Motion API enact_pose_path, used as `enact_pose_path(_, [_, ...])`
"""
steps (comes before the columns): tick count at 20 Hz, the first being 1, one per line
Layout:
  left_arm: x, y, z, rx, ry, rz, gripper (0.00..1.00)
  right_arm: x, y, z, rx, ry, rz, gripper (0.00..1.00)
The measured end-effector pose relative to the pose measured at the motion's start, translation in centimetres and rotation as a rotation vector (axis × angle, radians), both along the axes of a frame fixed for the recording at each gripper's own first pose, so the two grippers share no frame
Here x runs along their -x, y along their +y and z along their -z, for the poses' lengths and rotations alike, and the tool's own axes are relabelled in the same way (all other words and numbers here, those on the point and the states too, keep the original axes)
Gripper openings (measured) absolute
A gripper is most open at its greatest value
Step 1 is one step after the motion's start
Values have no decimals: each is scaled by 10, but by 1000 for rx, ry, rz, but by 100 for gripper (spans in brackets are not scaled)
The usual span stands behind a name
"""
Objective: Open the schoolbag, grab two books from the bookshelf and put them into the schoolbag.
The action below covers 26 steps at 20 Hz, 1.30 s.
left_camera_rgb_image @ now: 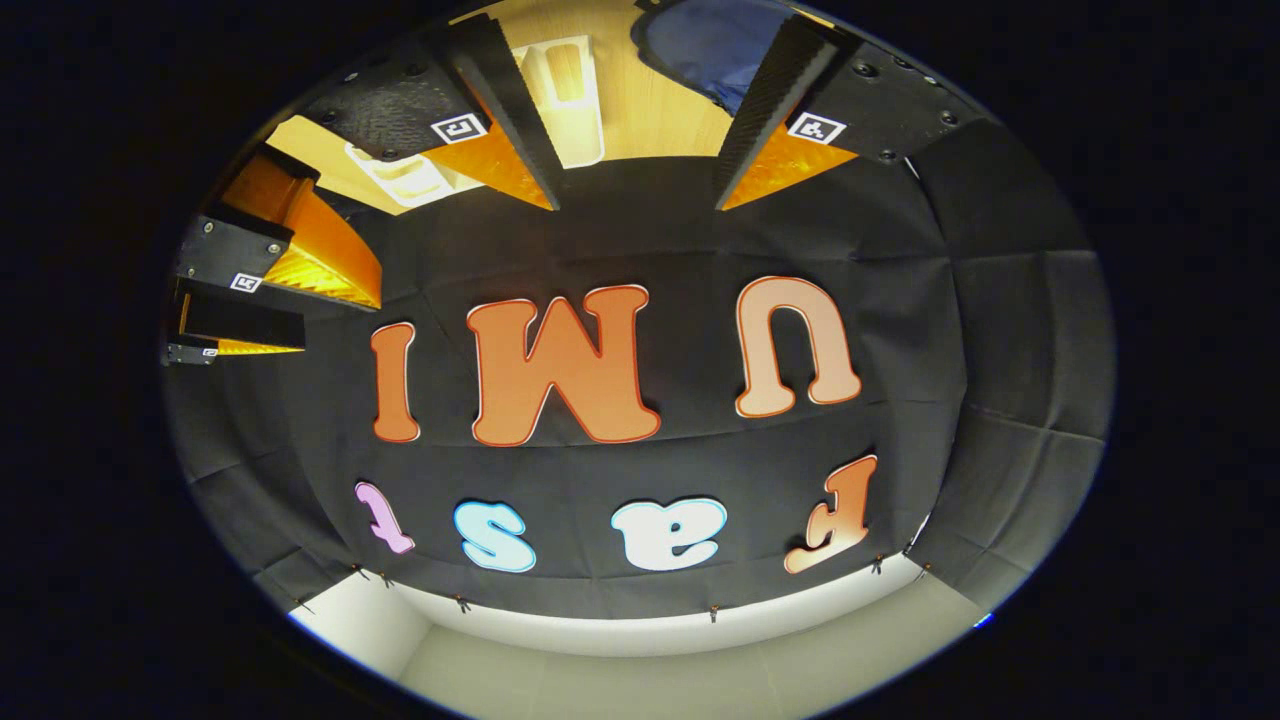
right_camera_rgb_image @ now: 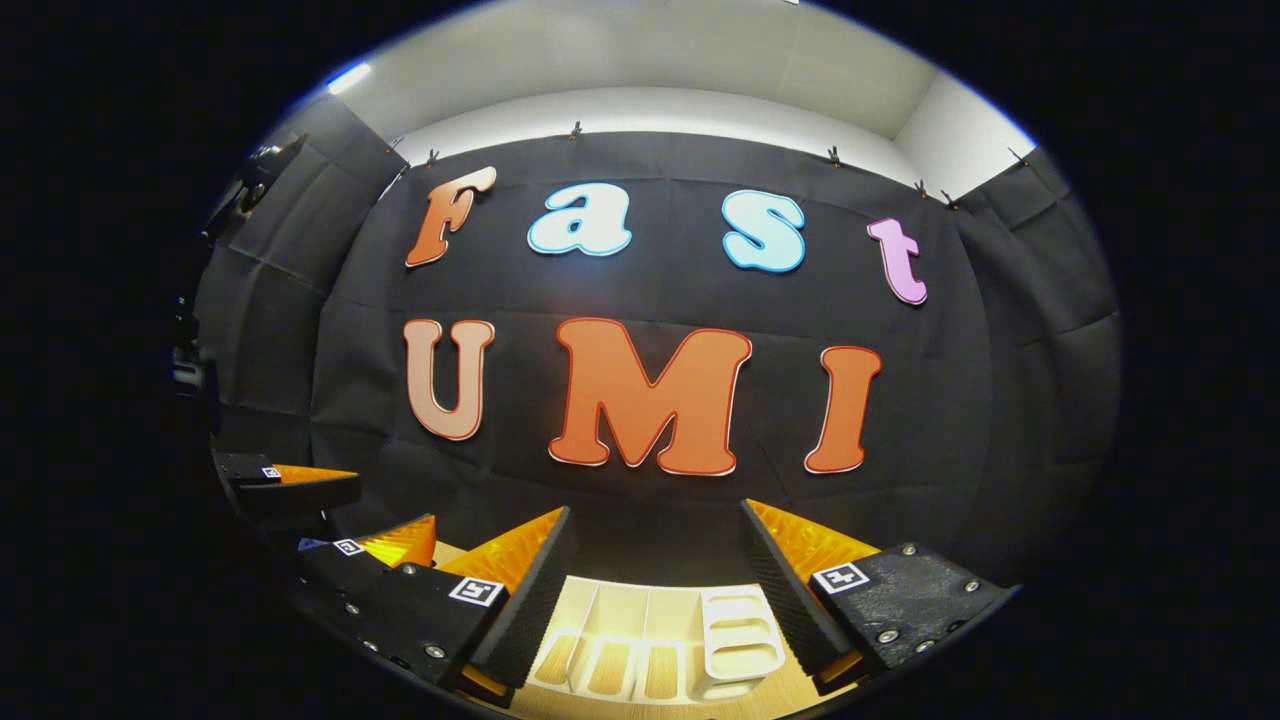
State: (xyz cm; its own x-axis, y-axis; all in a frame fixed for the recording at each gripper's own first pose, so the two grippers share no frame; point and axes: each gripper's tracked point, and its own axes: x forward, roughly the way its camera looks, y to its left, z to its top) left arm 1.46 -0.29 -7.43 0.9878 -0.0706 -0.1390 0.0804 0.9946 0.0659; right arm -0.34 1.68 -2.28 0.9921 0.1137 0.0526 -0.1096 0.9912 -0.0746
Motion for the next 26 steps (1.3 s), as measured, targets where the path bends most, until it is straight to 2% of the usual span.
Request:
enact_pose_path(4, [0,-4,-2,7,-11,11,94,-2,1,10,-8,32,-4,96])
enact_pose_path(5, [1,-2,-3,5,-18,12,92,-2,-1,11,-9,34,-2,96])
enact_pose_path(8, [2,1,-2,7,-21,-6,92,-2,-3,10,-19,38,9,96])
enact_pose_path(9, [3,0,-2,7,-18,-9,94,-3,-3,10,-18,41,10,96])
enact_pose_path(10, [3,2,-2,5,-17,-13,92,-3,-3,11,-14,40,15,96])
enact_pose_path(11, [3,3,-2,2,-18,-18,94,-2,-2,11,-13,41,14,96])
enact_pose_path(16, [5,6,0,-13,-14,-35,92,-2,-3,12,-12,52,17,96])
enact_pose_path(18, [5,6,3,-15,-10,-35,96,-1,-4,11,-15,53,15,96])
enact_pose_path(26, [10,6,-5,-12,-36,-44,93,2,-3,9,3,55,5,96])
